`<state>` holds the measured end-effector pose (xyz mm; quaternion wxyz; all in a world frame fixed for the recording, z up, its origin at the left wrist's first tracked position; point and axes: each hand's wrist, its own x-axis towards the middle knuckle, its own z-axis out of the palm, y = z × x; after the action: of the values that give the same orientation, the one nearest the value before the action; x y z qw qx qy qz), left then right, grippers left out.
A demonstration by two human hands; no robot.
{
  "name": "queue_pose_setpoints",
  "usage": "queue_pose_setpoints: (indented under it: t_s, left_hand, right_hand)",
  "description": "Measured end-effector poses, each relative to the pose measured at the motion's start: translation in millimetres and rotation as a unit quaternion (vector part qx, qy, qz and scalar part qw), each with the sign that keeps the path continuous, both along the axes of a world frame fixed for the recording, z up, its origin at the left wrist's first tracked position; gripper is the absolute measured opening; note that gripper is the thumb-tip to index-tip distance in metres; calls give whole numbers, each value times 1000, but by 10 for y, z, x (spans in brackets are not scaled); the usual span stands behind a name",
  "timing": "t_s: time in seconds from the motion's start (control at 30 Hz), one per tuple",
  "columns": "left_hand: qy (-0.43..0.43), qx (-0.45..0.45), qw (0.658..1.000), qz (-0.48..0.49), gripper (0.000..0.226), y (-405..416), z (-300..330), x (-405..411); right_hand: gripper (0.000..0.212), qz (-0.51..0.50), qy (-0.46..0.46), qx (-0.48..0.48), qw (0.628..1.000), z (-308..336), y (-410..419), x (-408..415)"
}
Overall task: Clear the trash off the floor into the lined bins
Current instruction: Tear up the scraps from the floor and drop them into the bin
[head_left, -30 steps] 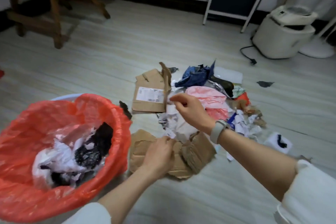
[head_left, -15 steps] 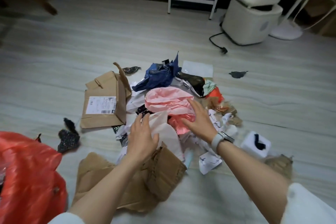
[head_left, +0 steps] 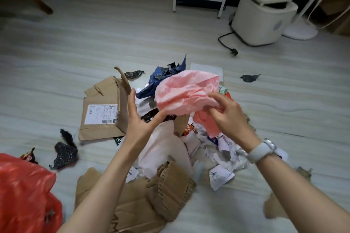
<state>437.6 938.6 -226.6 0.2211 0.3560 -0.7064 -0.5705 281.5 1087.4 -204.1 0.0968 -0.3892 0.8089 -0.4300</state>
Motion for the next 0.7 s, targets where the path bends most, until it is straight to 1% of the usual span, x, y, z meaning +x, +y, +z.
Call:
queue_pose_setpoints:
  t_s: [0.07, 0.13, 0.17, 0.2, 0.27, 0.3, 0.33, 0.37, 0.43, 0.5, 0.57, 0.6, 0.67, 0.7]
  left_hand:
    - [17, 32, 999, -37, 126, -85, 173, 18]
    - [33, 133, 987, -79, 138, -151, 310, 107]
    - [36, 188, 976, -101, 141, -159, 359, 167]
    - [34, 225, 966, -125, 141, -147, 395, 222]
    - [33, 250, 952, -174, 139, -126, 455, 321]
    - [34, 249, 949, -191, 137, -122, 502, 354]
    - [28, 237, 948, -209, 135, -117, 573, 386]
    - [16, 207, 952, -227, 129, -112, 640, 416]
    - [-24, 98, 964, -247, 108, -111, 775, 525]
    - [-34, 35, 974, -223, 102, -150, 892, 673]
    - [-7, -16, 986, -167, 94, -220, 1030, 878]
    - [8, -66, 989, -133, 85, -275, 1122, 1002]
    - [18, -156, 986, -48, 66, -406, 1316, 1308]
    - [22, -184, 983, -2, 59, -469, 1394, 1461]
  right_hand:
    - [39, 90, -84, -9, 992, 166, 96, 11]
    - [43, 137, -169, -31, 975, 268, 110, 63]
    - [42, 138, -180, -35, 973, 286, 82, 101]
    - [39, 133, -172, -41, 975, 293, 40, 149]
    - [35, 114, -138, -32, 983, 277, -85, 288]
    - [35, 112, -143, -31, 983, 280, -148, 367]
    - [38, 115, -162, -39, 979, 286, -212, 451]
    - [44, 120, -177, -43, 976, 308, -265, 528]
    - [62, 136, -181, -40, 973, 406, -389, 693]
    - [73, 146, -207, -54, 966, 530, -522, 826]
    - [66, 136, -226, -83, 961, 698, -685, 980]
    - [58, 136, -227, -100, 959, 781, -778, 1077]
    - [45, 158, -223, -129, 953, 935, -1003, 1346]
    - [43, 180, -220, -135, 949, 1001, -1109, 1483]
